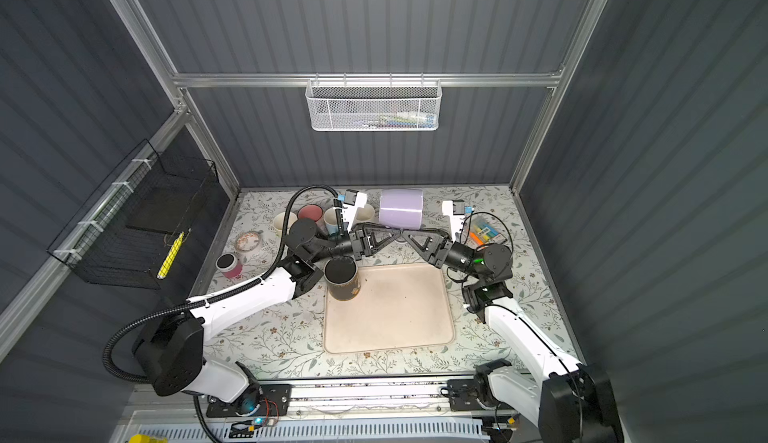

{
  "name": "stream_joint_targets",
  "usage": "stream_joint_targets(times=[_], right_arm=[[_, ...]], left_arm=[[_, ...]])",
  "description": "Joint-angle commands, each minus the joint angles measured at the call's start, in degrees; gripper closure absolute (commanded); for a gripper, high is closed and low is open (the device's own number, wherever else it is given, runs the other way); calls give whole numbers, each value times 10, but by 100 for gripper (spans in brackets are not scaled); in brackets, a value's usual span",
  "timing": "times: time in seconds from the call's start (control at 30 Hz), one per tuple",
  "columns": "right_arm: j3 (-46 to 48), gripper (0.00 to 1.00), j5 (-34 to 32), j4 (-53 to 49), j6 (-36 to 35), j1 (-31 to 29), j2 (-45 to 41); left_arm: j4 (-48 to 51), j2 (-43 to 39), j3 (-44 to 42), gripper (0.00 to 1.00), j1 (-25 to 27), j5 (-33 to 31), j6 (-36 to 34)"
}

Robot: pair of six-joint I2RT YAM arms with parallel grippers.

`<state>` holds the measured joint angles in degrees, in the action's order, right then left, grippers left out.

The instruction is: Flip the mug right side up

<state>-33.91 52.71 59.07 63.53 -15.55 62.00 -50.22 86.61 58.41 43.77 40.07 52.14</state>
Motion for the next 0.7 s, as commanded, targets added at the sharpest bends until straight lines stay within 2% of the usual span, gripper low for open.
stream_joint_targets(times=[0.0, 0.13, 0.47, 0.67], right_arm=[[-24, 74, -15, 46, 14, -2, 6], [-23, 73, -16, 55, 17, -3, 8], [-15, 100, -22, 61, 15, -2, 3], [-6, 100, -23, 52, 4, -2, -7]], left_arm=[[-35, -12, -3, 100, 5, 17, -14], [-36, -12, -4, 100, 5, 16, -15], [-42, -9, -11, 100, 5, 14, -10], [-6, -22, -17, 100, 5, -2, -27]])
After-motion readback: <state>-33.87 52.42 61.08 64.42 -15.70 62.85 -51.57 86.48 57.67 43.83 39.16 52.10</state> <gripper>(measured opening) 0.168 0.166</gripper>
